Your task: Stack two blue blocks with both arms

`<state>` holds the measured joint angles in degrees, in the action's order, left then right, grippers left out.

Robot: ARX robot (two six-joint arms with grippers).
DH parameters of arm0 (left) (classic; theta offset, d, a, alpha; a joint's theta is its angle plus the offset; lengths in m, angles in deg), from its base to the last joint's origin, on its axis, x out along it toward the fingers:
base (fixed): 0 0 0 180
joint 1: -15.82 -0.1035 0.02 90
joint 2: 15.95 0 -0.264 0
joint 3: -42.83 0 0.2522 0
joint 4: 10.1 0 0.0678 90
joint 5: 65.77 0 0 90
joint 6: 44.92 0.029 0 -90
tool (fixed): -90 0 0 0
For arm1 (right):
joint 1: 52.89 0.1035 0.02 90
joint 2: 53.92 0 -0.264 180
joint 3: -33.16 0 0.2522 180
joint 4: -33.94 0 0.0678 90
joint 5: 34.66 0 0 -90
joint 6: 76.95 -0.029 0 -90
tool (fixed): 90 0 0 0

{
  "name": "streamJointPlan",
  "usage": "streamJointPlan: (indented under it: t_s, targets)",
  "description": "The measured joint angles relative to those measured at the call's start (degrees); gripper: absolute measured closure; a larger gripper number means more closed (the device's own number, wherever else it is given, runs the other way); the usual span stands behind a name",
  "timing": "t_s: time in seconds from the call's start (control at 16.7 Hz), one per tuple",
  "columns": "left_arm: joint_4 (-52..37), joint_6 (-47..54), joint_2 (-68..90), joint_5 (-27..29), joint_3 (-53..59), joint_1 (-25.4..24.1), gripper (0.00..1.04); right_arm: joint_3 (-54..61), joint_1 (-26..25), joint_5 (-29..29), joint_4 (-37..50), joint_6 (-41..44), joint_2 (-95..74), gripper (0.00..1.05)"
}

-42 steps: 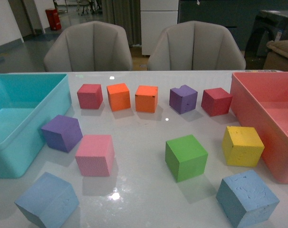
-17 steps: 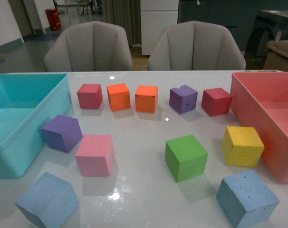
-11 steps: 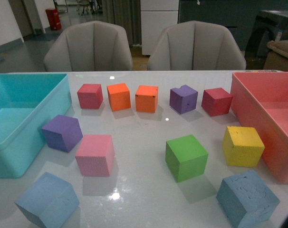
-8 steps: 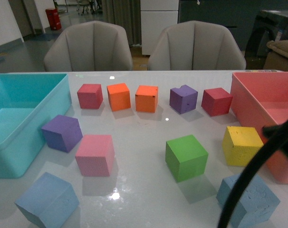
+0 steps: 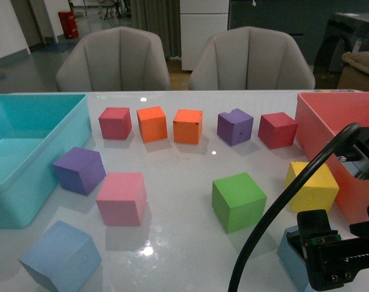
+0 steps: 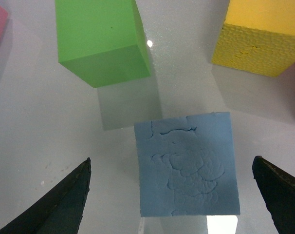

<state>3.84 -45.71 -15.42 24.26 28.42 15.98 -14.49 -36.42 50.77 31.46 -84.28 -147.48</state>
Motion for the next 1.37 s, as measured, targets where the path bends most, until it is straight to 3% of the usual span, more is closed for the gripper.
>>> streamJointPlan:
  t_s: [0.84, 1.08, 1.31, 1.37]
  targets:
    - [0.0, 0.0, 0.0, 0.0, 0.0, 0.0, 0.07, -2.49, -0.77, -0.57, 5.22, 0.46, -10.86, 0.07]
    - [0.0, 0.0, 0.0, 0.0, 0.0, 0.0, 0.07, -2.14, -0.79, -0.52, 4.68, 0.94, -10.01, 0.48]
    - [0.0, 0.0, 0.0, 0.0, 0.0, 0.0, 0.07, -1.62, -1.16, -1.03, 1.51, 0.94, -2.21, 0.57]
    - [0.0, 0.0, 0.0, 0.0, 0.0, 0.0, 0.07, -6.34, -0.66, -0.2, -2.23, 2.25, 4.44, 0.6]
